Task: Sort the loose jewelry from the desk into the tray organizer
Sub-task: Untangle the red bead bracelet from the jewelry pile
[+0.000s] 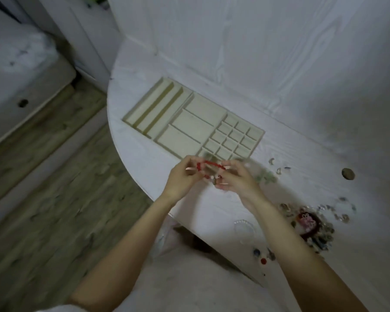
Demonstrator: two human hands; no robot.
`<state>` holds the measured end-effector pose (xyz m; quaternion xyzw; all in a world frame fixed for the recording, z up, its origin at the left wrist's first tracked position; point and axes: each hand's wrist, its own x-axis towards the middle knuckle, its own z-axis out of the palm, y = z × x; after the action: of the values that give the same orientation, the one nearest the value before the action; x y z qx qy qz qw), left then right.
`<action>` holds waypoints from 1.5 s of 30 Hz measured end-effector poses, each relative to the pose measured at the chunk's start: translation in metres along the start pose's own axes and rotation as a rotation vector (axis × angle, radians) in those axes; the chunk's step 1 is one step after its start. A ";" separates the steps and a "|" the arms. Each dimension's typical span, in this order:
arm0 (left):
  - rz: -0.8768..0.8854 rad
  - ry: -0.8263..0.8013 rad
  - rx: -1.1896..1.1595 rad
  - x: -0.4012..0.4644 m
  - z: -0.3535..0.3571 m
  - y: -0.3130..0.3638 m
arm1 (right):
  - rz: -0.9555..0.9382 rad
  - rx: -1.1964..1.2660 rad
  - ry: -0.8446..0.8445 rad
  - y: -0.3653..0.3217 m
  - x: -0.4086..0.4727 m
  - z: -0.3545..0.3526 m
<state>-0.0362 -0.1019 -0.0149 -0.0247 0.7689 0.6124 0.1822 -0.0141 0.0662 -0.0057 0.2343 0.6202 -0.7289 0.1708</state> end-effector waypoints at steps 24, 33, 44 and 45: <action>0.450 0.130 0.707 0.233 -0.073 0.026 | -0.424 -1.123 0.281 -0.079 0.201 0.051; 0.964 -0.207 1.242 0.256 -0.093 0.008 | -0.905 -1.512 0.138 -0.063 0.217 0.025; 1.071 -0.164 1.413 0.263 -0.103 0.008 | -0.990 -1.510 0.272 -0.053 0.234 0.025; 1.075 -0.164 1.392 0.262 -0.102 0.006 | -1.007 -1.508 0.290 -0.053 0.235 0.026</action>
<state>-0.3078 -0.1489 -0.0724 0.5010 0.8594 0.0078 -0.1021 -0.2418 0.0597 -0.0886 -0.1480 0.9756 -0.0833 -0.1389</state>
